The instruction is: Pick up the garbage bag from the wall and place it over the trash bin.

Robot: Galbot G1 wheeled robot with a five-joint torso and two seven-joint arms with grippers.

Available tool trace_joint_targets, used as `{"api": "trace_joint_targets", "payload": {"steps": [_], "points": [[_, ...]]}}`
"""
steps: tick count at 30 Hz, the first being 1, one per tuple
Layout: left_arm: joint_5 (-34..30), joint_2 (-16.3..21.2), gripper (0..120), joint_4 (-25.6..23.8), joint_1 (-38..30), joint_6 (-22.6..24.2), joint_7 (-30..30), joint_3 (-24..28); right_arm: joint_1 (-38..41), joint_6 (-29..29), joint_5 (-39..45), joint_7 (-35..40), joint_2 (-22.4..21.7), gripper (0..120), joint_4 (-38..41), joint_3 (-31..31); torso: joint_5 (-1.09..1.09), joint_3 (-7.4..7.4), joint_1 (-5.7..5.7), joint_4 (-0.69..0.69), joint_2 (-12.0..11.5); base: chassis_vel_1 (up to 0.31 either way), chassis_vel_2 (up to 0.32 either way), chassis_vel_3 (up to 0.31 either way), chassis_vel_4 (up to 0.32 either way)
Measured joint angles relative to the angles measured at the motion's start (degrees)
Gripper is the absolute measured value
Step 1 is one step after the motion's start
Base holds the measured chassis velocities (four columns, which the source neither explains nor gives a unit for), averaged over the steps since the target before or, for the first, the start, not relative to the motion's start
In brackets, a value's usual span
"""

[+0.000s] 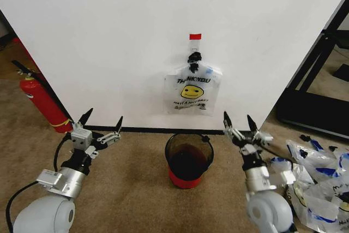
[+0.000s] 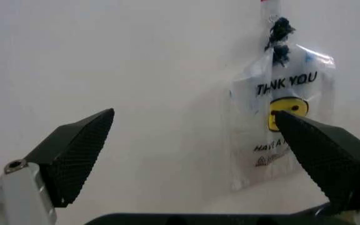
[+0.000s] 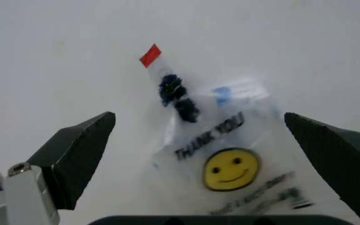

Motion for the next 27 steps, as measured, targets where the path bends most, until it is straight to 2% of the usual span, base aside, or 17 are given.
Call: {"api": "trace_joint_targets", "payload": {"steps": [2, 6, 8, 10, 16, 27], "points": [[0.5, 0.3, 100, -0.4, 0.8, -0.3, 0.2, -0.3, 4.7, -0.6, 8.0, -1.1, -0.5, 100, -3.7, -1.6, 0.00, 0.00, 0.00, 0.01, 0.0, 0.000, 0.000, 0.000, 0.000], [0.7, 0.7, 100, -1.0, 1.6, -0.3, 0.4, -0.8, 8.1, -0.9, 12.4, -3.0, -0.6, 100, -7.3, -2.4, 0.01, 0.00, 0.00, 0.00, 0.0, 0.000, 0.000, 0.000, 0.000], [0.9, 1.0, 100, -1.4, 2.3, -0.4, 0.5, -1.2, 14.3, -1.6, 18.9, -6.6, 0.0, 100, -14.6, -4.1, -0.01, 0.01, 0.00, -0.01, 0.0, 0.000, 0.000, 0.000, 0.000], [1.0, 1.0, 100, -1.5, 2.5, -0.4, 0.5, -1.3, 15.5, -1.7, 19.8, -7.4, 0.3, 100, -16.1, -4.5, 0.01, 0.01, 0.01, 0.00, 0.0, 0.000, 0.000, 0.000, 0.000], [1.6, 1.3, 100, -1.9, 3.9, -1.6, 1.5, -2.2, 23.3, -1.2, 24.8, -13.3, 3.7, 100, -27.7, -7.6, 0.00, 0.00, 0.00, 0.00, 0.0, 0.000, 0.000, 0.000, 0.000], [2.6, 1.0, 100, -0.3, 3.8, -2.1, 1.8, -2.3, 34.1, -2.2, 26.9, -20.2, 7.7, 100, -40.2, -7.4, -0.01, 0.00, 0.00, 0.00, 0.0, 0.000, 0.000, 0.000, 0.000]]}}
